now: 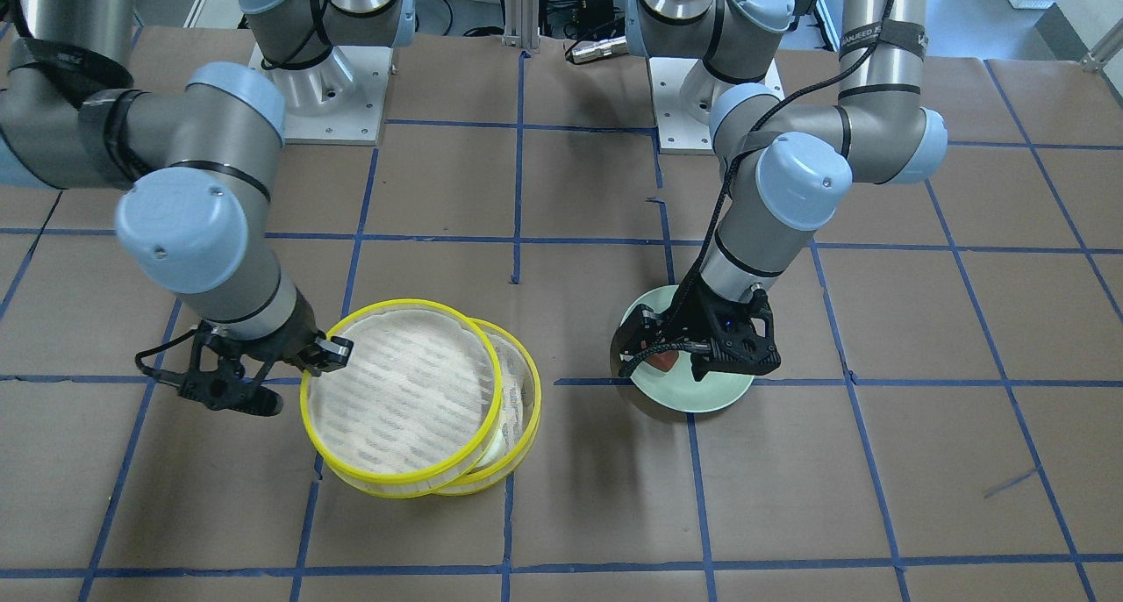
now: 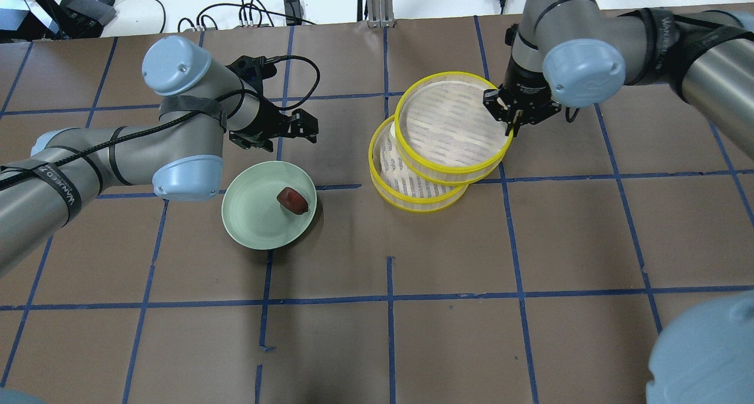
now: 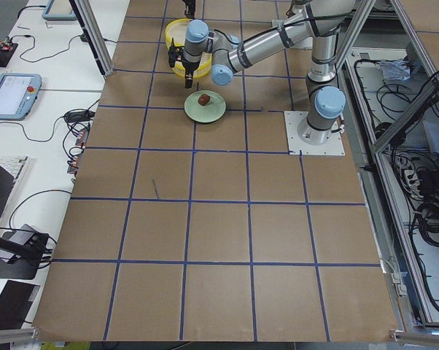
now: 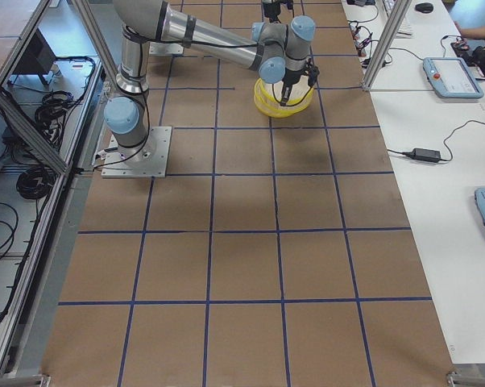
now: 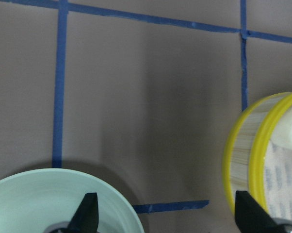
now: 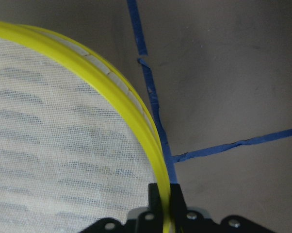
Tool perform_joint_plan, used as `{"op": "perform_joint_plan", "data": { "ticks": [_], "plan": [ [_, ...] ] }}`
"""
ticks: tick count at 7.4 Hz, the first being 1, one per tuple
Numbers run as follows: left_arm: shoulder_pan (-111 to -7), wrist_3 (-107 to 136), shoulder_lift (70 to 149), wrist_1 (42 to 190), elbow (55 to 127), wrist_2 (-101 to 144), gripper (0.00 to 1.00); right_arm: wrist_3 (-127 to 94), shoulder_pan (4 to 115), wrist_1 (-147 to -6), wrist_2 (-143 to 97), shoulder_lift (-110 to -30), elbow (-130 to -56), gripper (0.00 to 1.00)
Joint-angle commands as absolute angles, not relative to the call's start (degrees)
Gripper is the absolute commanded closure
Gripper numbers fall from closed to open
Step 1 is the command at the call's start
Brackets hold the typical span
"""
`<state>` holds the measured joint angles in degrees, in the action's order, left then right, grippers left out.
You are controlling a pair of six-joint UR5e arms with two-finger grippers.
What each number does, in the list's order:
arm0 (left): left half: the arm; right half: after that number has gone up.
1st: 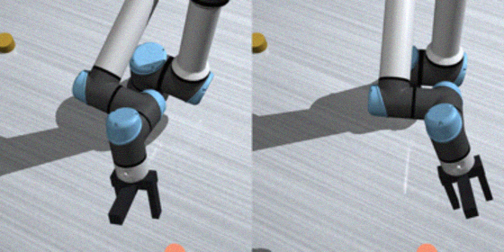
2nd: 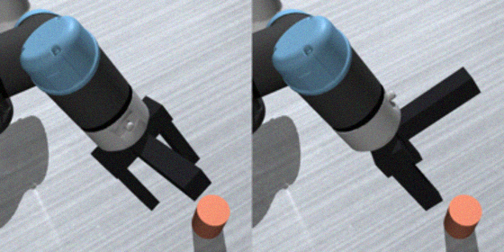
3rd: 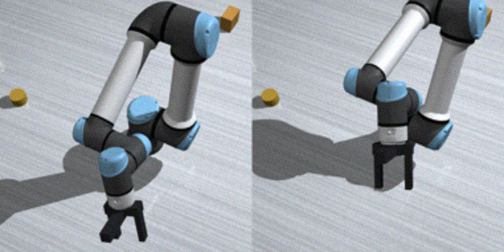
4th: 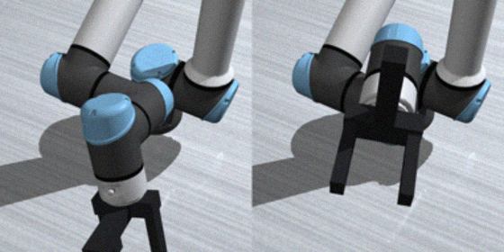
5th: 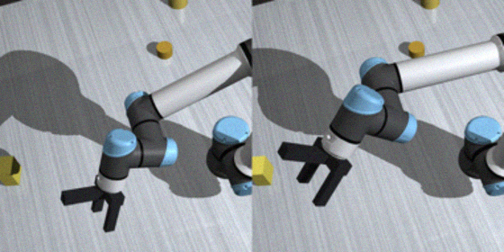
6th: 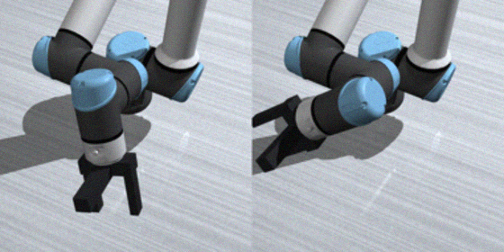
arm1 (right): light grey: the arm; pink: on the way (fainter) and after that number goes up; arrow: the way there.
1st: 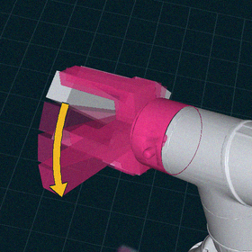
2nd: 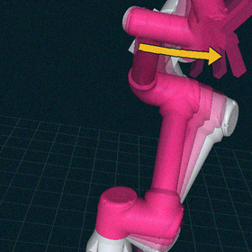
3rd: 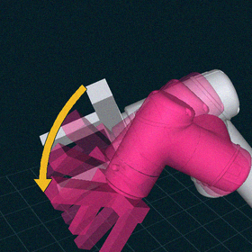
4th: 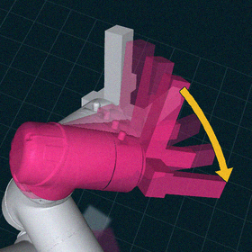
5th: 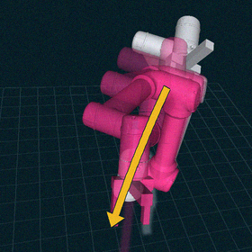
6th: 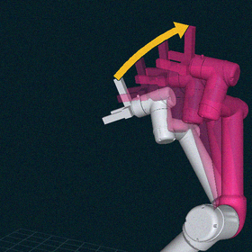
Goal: Place buns in different layers of steamer
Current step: 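Restack the top tier with the right gripper while the left moves to the bowl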
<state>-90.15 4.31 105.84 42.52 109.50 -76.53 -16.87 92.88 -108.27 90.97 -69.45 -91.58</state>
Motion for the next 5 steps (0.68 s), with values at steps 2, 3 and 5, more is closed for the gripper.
{"op": "perform_joint_plan", "data": {
  "ticks": [2, 3, 5],
  "plan": [
    [-89.8, 4.5, 107.7, 42.7, 114.5, -80.2, 0.00, -28.7, 96.5, -108.4, 90.9, -67.9, -91.6, 0.93],
    [-89.8, 4.4, 108.9, 42.6, 114.5, -80.2, 0.00, -29.0, 96.7, -108.4, 90.9, -67.7, -91.6, 0.93],
    [-89.9, 4.7, 109.9, 42.5, 114.8, -80.2, 0.00, -28.6, 96.7, -107.9, 90.9, -67.6, -92.2, 0.92]
  ]
}}
